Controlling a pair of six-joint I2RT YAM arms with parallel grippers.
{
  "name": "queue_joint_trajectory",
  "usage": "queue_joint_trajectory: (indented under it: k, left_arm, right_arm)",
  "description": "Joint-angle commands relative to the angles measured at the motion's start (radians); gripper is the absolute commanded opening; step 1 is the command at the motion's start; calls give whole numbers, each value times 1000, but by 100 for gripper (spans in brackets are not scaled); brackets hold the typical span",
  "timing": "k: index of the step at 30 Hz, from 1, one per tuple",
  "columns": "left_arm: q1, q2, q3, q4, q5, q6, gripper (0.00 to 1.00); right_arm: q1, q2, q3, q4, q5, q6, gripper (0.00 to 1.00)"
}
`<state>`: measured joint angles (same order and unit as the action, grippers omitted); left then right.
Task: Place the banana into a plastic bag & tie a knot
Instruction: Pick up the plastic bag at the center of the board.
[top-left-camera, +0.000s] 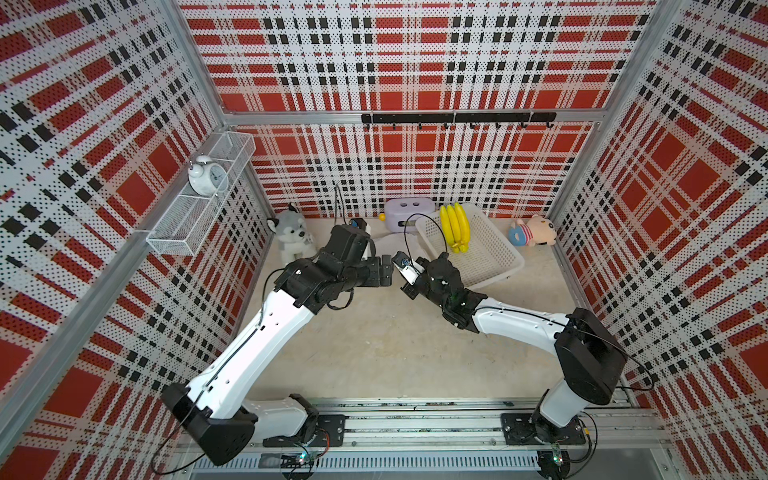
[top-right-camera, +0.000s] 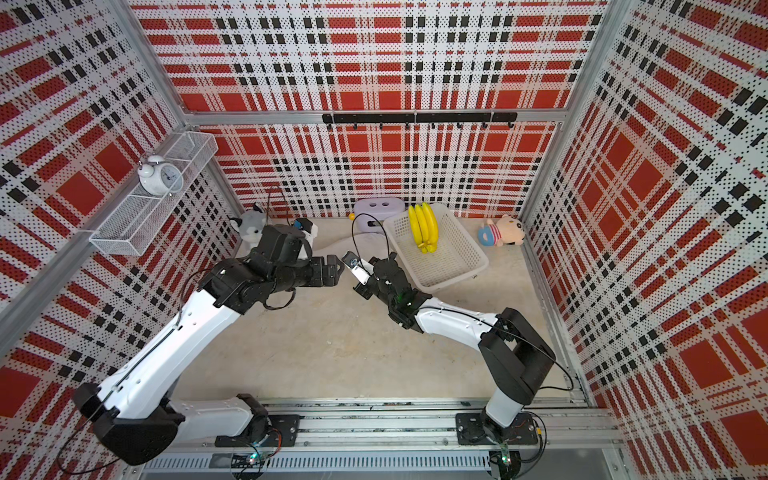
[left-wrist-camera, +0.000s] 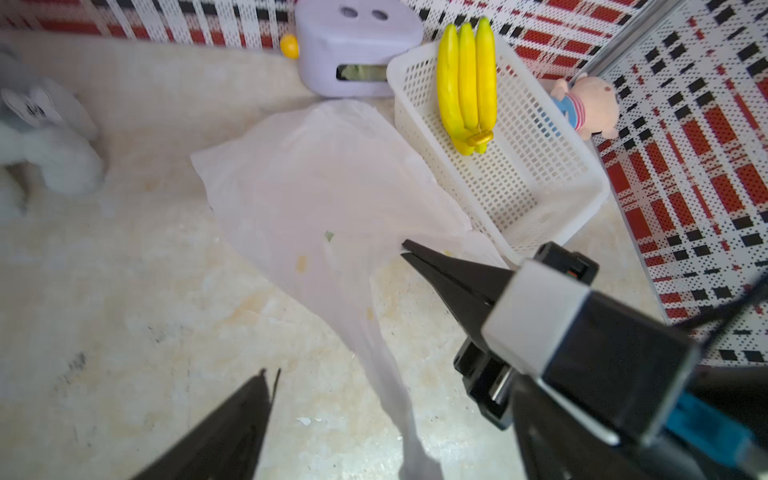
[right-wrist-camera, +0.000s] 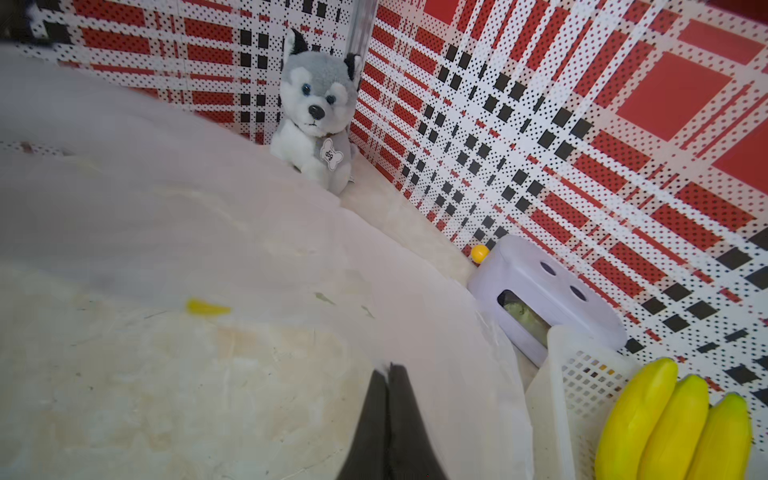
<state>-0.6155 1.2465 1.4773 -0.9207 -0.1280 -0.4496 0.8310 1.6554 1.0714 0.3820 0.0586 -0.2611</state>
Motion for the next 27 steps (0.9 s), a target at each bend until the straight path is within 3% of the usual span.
queue_joint_trajectory:
  k: [1,7,12,17,22,27]
  left_arm:
    - [-16,-120,-53,166,-118,24,98]
    - [-148,-388,-301,463,-361,116,98]
    - [-244,-537,-571,798,-414,212,98]
    - [-291,-536,-711,976,-517,298,98]
    - [-285,-456,-717,1066,-596,362,98]
    - [-195,-372,-665,1046,-503,332,98]
  right_arm:
    - [7,-18,51,-114,-89,86,0]
    - [7,-19,152,-281,-146,174,0]
    - [5,-9,234,-390,-165,230,0]
    - [2,-13,274,-433,-181,269,0]
    - [2,-27,280,-445,-223,285,0]
    - [2,-43,267,-445,-237,298,0]
